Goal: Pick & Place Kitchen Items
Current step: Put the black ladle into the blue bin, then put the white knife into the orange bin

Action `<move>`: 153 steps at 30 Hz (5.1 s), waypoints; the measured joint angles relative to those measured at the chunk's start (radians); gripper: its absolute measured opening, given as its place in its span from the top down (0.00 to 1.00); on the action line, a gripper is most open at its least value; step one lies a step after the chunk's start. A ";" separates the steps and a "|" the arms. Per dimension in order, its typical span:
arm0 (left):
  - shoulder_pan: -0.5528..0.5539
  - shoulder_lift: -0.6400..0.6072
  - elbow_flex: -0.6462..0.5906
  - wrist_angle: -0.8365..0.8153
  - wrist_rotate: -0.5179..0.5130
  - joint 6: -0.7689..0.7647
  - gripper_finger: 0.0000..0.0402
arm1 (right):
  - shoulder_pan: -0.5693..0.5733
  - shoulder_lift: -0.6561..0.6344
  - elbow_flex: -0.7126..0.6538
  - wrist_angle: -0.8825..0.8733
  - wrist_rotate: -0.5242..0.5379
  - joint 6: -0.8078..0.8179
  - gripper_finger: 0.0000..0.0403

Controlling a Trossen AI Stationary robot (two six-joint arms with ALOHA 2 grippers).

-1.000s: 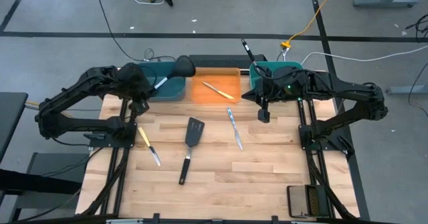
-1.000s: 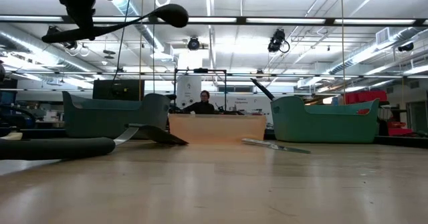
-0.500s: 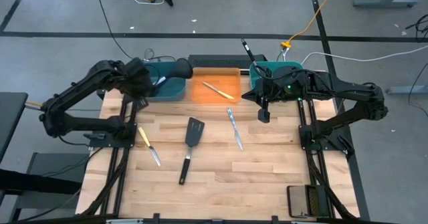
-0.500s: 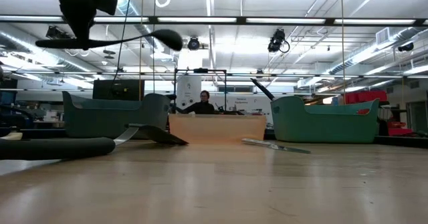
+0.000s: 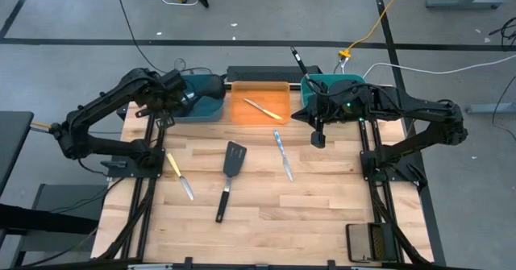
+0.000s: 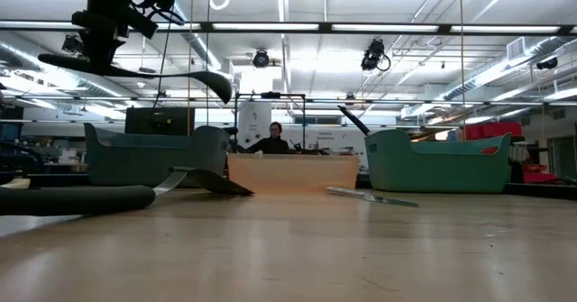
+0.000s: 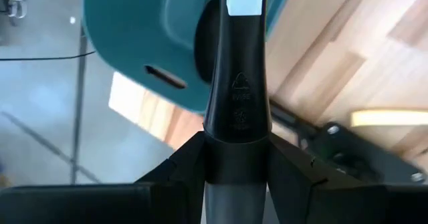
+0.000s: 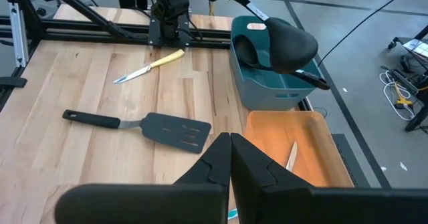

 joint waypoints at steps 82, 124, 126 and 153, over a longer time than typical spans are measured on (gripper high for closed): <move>0.074 0.002 -0.363 0.223 -0.099 0.077 0.66 | 0.000 0.000 0.000 -0.017 0.026 0.003 0.98; 0.074 0.002 -0.363 0.302 -0.315 0.226 0.47 | 0.000 0.000 0.000 -0.014 0.026 0.026 0.98; 0.074 0.002 -0.363 0.301 -0.322 0.227 0.45 | 0.000 0.000 0.000 -0.014 0.026 0.026 0.98; 0.061 -0.006 -0.013 0.250 -0.057 0.025 0.41 | 0.000 0.000 0.000 -0.014 0.027 0.025 0.98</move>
